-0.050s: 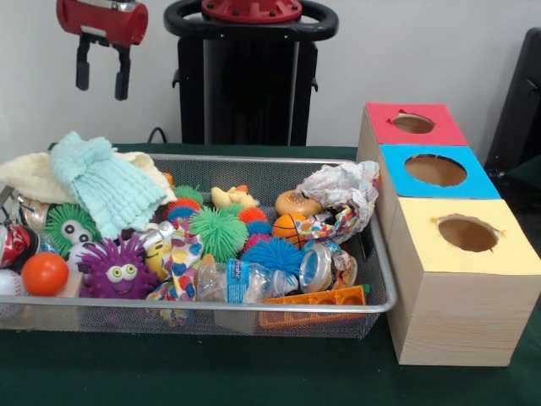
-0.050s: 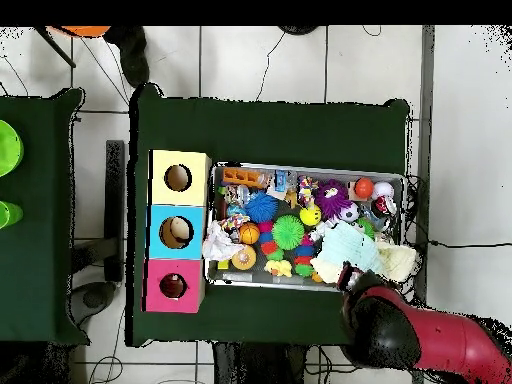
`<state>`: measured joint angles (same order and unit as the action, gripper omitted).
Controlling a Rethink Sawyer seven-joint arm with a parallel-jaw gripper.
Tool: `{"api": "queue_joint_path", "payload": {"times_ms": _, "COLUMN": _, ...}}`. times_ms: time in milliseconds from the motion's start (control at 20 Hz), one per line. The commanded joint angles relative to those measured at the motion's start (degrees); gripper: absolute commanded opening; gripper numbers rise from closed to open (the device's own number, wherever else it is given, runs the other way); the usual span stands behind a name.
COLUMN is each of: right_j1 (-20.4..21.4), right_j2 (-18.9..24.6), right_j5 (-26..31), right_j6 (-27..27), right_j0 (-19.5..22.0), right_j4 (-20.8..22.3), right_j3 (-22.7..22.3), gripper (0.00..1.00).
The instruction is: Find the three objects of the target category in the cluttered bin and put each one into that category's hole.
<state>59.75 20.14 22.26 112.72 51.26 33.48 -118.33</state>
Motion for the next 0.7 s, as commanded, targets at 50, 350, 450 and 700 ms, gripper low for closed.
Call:
{"api": "queue_joint_path", "payload": {"times_ms": 50, "right_j1": -4.4, "right_j2": 6.7, "right_j5": 3.5, "right_j6": -5.4, "right_j0": -1.4, "right_j4": -0.9, "right_j3": 3.5, "gripper": 1.00}}
{"api": "queue_joint_path", "payload": {"times_ms": 350, "right_j1": -9.8, "right_j2": 16.1, "right_j5": 3.2, "right_j6": -9.5, "right_j0": -0.3, "right_j4": -3.6, "right_j3": 5.7, "gripper": 1.00}}
{"api": "queue_joint_path", "payload": {"times_ms": 450, "right_j1": -11.7, "right_j2": 18.6, "right_j5": 5.0, "right_j6": -11.3, "right_j0": -0.6, "right_j4": -3.7, "right_j3": 7.4, "gripper": 1.00}}
{"api": "queue_joint_path", "payload": {"times_ms": 700, "right_j1": -14.9, "right_j2": 22.3, "right_j5": 8.5, "right_j6": -16.5, "right_j0": -2.4, "right_j4": -0.4, "right_j3": 11.6, "gripper": 1.00}}
